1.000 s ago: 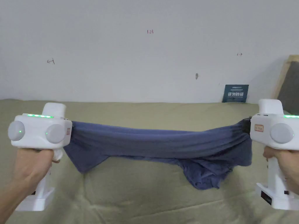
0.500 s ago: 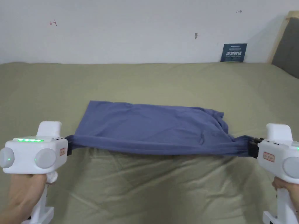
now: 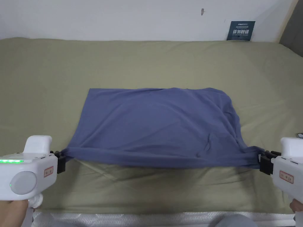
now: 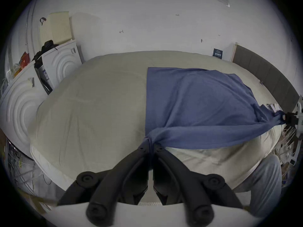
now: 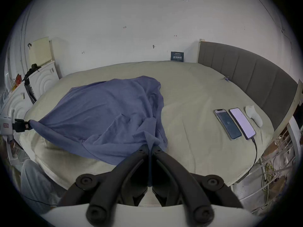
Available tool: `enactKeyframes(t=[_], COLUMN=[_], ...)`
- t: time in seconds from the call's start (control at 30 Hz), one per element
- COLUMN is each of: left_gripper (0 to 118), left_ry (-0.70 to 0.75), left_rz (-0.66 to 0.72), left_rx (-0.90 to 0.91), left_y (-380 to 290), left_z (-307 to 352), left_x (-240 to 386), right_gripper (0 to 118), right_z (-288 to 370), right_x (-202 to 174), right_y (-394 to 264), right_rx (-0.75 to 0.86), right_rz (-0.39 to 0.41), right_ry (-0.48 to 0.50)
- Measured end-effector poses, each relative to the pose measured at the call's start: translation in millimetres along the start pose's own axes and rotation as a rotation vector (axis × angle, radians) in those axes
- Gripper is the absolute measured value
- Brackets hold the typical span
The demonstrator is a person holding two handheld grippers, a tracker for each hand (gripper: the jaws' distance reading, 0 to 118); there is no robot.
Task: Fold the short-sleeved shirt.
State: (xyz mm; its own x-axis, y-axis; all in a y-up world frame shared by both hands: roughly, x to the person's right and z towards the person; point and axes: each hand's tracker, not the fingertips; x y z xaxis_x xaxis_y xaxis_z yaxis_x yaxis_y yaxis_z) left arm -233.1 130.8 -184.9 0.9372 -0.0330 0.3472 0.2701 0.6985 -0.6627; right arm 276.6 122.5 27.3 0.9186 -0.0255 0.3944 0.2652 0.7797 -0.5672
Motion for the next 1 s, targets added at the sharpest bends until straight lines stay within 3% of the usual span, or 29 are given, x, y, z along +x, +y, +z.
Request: enactKeyframes(t=[0.43, 0.57, 0.6, 0.63, 0.67, 0.7, 0.73, 0.83, 0.87, 0.9, 0.93, 0.97, 1.0], left_gripper=[4, 7, 18, 47, 98, 118, 118, 115, 111, 103, 81, 17, 0], left_ry=[-0.038, -0.062, -0.062, -0.063, -0.064, -0.047, -0.021, -0.028, -0.032, -0.035, -0.040, -0.047, -0.045], left_rz=[0.008, 0.035, 0.035, 0.034, 0.036, 0.036, 0.030, 0.012, 0.019, 0.025, 0.048, 0.057, 0.062], left_rx=[-0.081, -0.094, -0.090, -0.082, -0.079, -0.068, -0.011, -0.029, -0.023, -0.027, -0.017, -0.019, -0.021], left_y=[-7.9, -6.9, -6.0, -5.7, -6.3, -6.6, -7.5, -9.2, -11.2, -12.0, -11.4, -11.3, -11.2], left_z=[-25.2, -22.8, -20.2, -18.3, -15.3, -11.3, -4.3, 7.1, 11.8, 15.7, 20.0, 21.3, 20.0], left_x=[-4.7, -4.8, -4.1, -3.7, -2.1, -0.2, -1.6, -5.6, -8.1, -10.6, -11.8, -14.1, -15.0], right_gripper=[4, 26, 56, 94, 118, 111, 109, 112, 106, 92, 66, 15, 0], right_z=[-32.1, -27.4, -25.4, -23.7, -18.5, -13.4, -11.6, 6.1, 9.8, 12.2, 17.6, 20.0, 18.8], right_x=[3.2, 0.6, 0.1, -1.3, -3.9, -3.9, -4.5, -9.4, -8.5, -7.7, -7.4, -6.8, -6.3], right_y=[-22.4, -21.9, -20.5, -19.9, -19.6, -18.2, -15.6, -15.9, -15.5, -15.0, -18.8, -20.9, -21.0], right_rx=[-0.129, -0.131, -0.134, -0.137, -0.141, -0.070, -0.068, -0.052, -0.043, -0.037, -0.027, -0.026, -0.027], right_rz=[-0.043, -0.051, -0.053, -0.053, -0.055, -0.017, -0.015, 0.003, 0.008, 0.016, 0.025, 0.028, 0.027], right_ry=[-0.010, -0.023, -0.027, -0.030, -0.039, -0.018, -0.048, -0.073, -0.080, -0.090, -0.096, -0.099, -0.114])
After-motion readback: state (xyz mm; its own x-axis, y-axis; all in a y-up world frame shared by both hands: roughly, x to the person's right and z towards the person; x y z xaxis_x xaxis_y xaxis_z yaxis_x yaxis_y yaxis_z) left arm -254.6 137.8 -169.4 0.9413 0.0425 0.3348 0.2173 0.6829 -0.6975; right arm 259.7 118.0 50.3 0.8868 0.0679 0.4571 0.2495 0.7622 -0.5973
